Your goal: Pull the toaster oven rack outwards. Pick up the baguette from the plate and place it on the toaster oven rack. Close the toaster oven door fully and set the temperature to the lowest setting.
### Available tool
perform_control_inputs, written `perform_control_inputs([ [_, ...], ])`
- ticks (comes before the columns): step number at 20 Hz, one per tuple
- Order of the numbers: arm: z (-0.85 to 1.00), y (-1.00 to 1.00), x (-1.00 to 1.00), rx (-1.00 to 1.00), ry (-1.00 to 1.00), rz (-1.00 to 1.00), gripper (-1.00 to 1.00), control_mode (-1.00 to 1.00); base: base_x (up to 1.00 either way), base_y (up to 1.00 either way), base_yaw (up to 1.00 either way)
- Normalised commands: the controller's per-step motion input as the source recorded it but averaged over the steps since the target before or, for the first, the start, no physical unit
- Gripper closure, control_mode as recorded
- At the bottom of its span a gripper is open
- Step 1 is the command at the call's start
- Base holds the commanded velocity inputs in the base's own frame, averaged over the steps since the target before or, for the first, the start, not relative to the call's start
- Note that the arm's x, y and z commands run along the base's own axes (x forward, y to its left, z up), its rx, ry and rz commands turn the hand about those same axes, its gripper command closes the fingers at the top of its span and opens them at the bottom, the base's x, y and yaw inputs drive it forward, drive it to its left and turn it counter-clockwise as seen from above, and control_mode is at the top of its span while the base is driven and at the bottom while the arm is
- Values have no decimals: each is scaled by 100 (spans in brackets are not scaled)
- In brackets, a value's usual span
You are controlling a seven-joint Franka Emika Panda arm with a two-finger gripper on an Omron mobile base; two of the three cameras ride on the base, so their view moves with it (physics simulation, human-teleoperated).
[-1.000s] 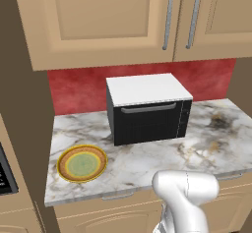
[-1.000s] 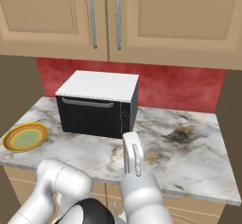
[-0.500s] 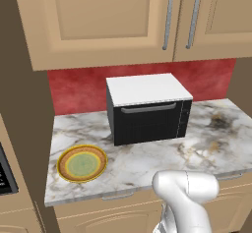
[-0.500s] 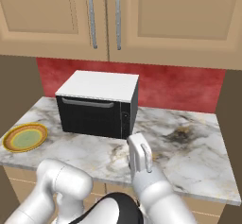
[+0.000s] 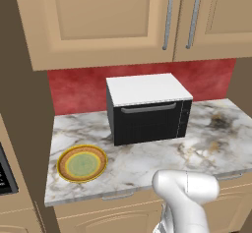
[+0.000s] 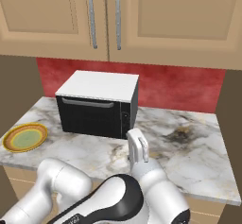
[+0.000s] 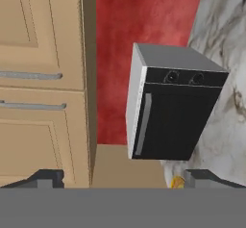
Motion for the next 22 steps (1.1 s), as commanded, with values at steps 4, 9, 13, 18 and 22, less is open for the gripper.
perform_control_inputs([
  [4, -21, 0, 9, 7, -4, -3, -100, -100, 0, 0, 0],
  [9, -2, 0, 4, 14, -2, 0, -100, -100, 0, 0, 0],
  [13, 0, 0, 8, 21, 0, 0, -100, -100, 0, 0, 0],
  [18, 0, 0, 13, 22, 0, 0, -100, -100, 0, 0, 0],
  [22, 0, 0, 23, 21, 0, 0, -100, -100, 0, 0, 0],
])
